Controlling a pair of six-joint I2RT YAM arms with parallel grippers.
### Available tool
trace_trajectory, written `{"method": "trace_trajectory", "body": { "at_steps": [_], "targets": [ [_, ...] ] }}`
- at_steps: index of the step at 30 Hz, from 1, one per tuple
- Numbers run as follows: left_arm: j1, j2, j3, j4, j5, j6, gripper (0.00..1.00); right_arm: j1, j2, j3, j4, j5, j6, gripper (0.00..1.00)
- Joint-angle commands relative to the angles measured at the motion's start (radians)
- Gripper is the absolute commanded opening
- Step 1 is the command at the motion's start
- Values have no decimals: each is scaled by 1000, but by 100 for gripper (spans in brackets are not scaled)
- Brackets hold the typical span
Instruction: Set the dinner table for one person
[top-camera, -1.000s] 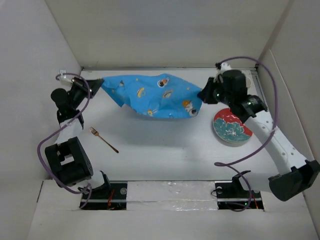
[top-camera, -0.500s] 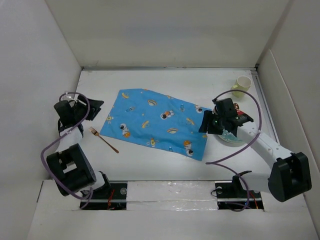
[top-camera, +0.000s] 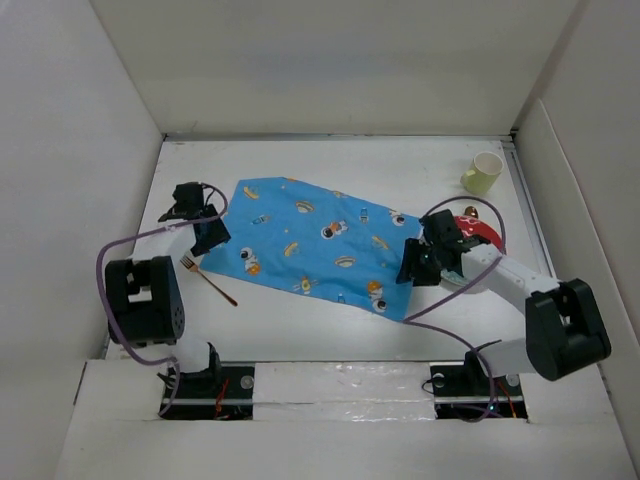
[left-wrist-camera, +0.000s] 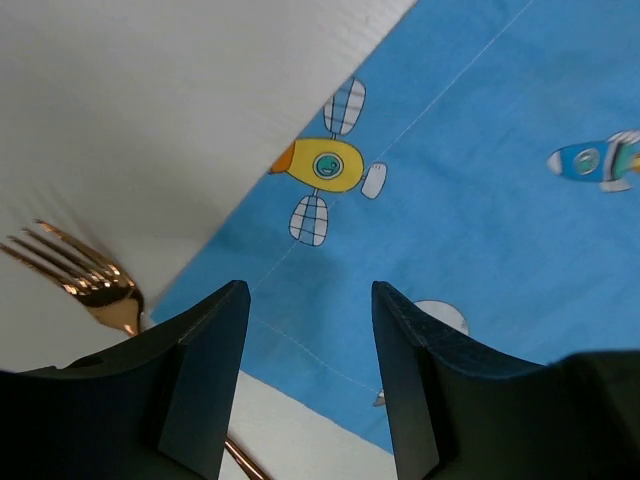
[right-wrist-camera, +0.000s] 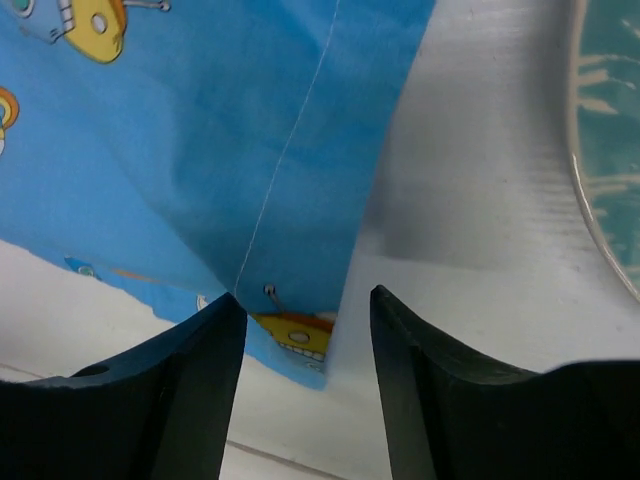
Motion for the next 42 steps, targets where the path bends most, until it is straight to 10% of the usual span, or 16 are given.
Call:
{"method": "trace_trajectory", "body": {
  "at_steps": [1,2,5,10,17,22,25,27,30,32,34,39,42],
  "targets": [
    [-45,59,81,-67,-51,42,49,-7,92,66,115,-42,11,48],
    [-56,77,103,-65,-47,43,49,-7,116,98,147,-45,16,25],
    [-56,155,145,-64,-14,40,49,-16,239,202,211,-34,18,0],
    [-56,289,215,-61,30,34,48,-38,414,455,219,36,1,0],
    [-66,435,387,-44,111,-23,48,-116,500,652,181,56,8,66],
    [-67,334,446,-76,80,-43,47,-114,372,590,119,62,-4,69],
    [-67,162,360,-56,-32,-55,45,-103,211,455,156,113,14,50],
    [-67,23,244,-19,-79,-76,32,-103,152,332,172,110,54,2],
    [-51,-93,99,-11,-126,-95,0,-79,80,218,210,78,79,0],
    [-28,-110,32,-27,-103,-99,0,-67,51,186,219,81,85,0],
    [-16,-111,-4,-38,-105,-109,8,-56,38,160,219,93,85,1],
    [-16,-78,-28,-42,-122,-133,44,-67,58,143,208,81,68,44],
    [-16,-23,-8,-62,-139,-158,44,-76,90,143,199,96,62,54]
  ]
}}
